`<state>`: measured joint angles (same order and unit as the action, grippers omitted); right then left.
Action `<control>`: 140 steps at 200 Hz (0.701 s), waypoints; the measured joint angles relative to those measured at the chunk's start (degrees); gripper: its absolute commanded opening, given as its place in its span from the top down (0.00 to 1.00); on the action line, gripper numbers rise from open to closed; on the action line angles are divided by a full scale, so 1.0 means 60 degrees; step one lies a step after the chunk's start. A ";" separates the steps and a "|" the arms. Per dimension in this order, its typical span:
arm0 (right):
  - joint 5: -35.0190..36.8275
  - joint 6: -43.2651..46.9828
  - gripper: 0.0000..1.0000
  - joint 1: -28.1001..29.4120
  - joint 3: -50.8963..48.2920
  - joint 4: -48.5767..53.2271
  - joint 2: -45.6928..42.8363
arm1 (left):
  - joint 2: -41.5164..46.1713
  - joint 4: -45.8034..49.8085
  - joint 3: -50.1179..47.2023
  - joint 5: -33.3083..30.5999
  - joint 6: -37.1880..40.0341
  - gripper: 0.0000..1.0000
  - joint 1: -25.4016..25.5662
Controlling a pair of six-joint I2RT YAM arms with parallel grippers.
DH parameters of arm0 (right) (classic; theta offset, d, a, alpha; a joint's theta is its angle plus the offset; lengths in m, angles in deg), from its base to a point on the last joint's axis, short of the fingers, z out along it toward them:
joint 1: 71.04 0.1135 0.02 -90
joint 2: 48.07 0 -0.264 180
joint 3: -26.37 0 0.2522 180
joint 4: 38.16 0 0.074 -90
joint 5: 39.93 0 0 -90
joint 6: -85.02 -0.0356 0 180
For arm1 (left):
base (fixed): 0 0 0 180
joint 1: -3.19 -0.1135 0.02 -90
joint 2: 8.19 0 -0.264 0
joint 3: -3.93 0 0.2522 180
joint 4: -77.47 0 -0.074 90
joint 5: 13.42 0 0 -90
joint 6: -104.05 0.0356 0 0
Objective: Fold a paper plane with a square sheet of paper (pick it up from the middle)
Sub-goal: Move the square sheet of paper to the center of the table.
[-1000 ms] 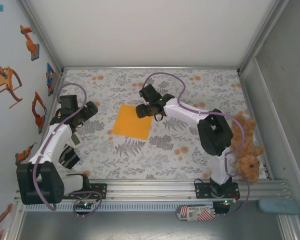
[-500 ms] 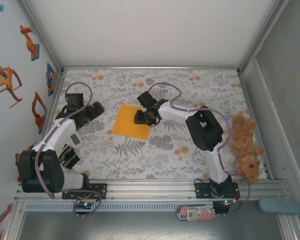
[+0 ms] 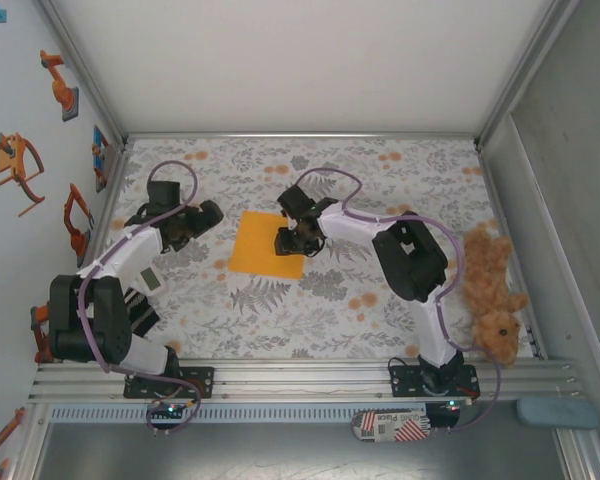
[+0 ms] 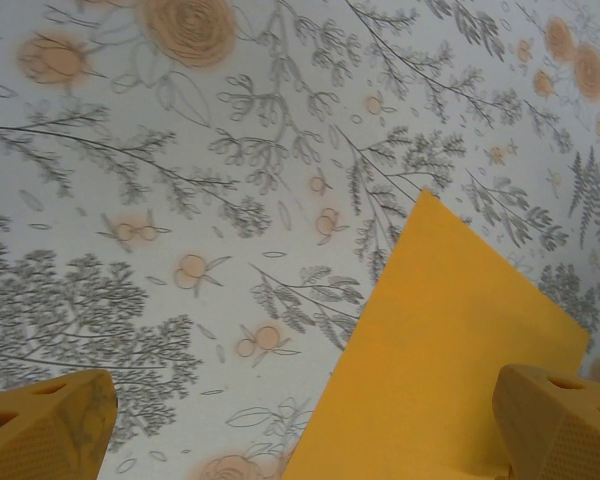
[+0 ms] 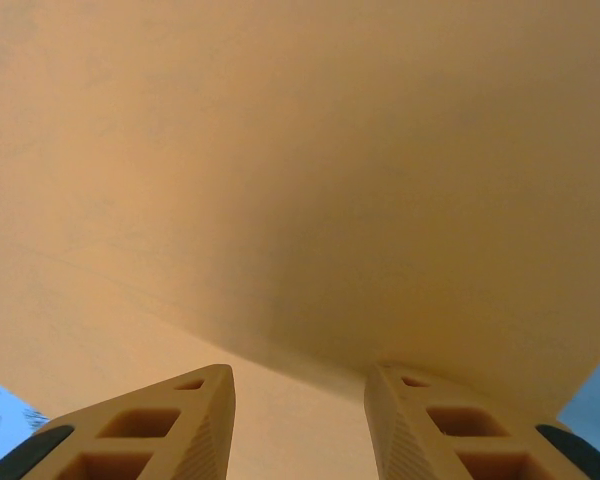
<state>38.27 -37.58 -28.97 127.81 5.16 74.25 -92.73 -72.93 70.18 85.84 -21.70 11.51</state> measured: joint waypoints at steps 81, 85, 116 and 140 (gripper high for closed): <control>-0.0470 0.1912 0.61 -0.1293 -0.0510 0.0175 -0.0481 | -0.2324 -0.0317 0.1351 0.1213 -0.0317 0.10 0.1861; -0.0499 0.1883 0.61 -0.1308 -0.0652 0.0164 -0.0612 | -0.2426 -0.0317 0.1443 0.1264 -0.0310 0.12 0.1931; -0.0244 0.0809 0.62 -0.1373 -0.1268 -0.0142 -0.1577 | -0.3362 -0.0237 0.2382 0.1654 -0.0328 0.19 0.2357; -0.0087 -0.0229 0.64 -0.1508 -0.1625 -0.0696 -0.2000 | -0.3931 -0.0189 0.2958 0.1807 -0.0331 0.20 0.2590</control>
<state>37.75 -38.96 -38.02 118.06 0.98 62.25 -116.31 -74.07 87.92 96.68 -23.69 27.05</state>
